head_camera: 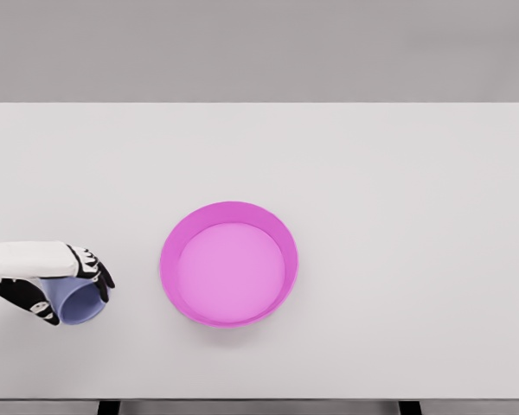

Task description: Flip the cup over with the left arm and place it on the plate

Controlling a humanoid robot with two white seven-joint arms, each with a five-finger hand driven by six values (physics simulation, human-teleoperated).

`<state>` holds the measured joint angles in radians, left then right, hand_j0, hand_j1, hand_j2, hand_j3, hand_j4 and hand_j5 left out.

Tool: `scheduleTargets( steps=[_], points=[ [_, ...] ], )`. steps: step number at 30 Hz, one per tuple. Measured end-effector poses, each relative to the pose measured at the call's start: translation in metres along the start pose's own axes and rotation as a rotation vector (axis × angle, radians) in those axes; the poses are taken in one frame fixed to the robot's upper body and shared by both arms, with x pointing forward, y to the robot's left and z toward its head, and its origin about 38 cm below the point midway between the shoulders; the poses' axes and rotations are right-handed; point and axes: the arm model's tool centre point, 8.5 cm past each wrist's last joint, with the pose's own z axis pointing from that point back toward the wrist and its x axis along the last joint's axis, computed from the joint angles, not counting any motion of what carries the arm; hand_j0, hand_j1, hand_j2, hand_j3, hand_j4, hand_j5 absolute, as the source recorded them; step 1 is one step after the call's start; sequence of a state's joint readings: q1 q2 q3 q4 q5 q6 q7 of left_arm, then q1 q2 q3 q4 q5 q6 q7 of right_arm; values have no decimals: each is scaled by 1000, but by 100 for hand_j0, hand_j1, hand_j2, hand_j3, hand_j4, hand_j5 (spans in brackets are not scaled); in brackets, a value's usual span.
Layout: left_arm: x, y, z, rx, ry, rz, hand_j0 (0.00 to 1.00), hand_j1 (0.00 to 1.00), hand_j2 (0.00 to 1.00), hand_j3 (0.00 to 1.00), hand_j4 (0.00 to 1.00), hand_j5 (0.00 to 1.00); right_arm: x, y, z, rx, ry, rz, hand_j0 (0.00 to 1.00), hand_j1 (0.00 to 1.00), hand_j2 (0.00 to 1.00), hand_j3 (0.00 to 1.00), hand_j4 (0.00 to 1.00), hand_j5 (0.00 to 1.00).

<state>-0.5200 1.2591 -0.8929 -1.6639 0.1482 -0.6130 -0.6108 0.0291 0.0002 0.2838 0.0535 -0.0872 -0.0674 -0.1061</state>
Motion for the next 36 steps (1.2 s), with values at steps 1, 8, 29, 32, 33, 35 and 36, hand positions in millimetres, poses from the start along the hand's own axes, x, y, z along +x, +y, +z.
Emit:
scheduleTargets(
  steps=[1,8,29,32,33,35,36],
  points=[
    [5,2,-2,9,-19,1,54,54,54,54,54,54,0,0,0,0,0,0,100,100,100,100,100,100],
    [30,30,0,132,-131,30,55,55,55,55,55,55,0,0,0,0,0,0,100,100,100,100,100,100],
    [59,96,12,495,-475,293,60,60,60,60,60,60,0,0,0,0,0,0,100,100,100,100,100,100],
    [60,100,12,532,-528,349,60,60,60,60,60,60,0,0,0,0,0,0,100,100,100,100,100,100],
    [60,101,11,544,-548,367,60,60,60,60,60,60,0,0,0,0,0,0,100,100,100,100,100,100],
    [61,103,8,563,-585,400,60,60,60,60,60,60,0,0,0,0,0,0,100,100,100,100,100,100],
    [62,104,7,573,-602,418,60,60,60,60,60,60,0,0,0,0,0,0,100,100,100,100,100,100]
  ],
)
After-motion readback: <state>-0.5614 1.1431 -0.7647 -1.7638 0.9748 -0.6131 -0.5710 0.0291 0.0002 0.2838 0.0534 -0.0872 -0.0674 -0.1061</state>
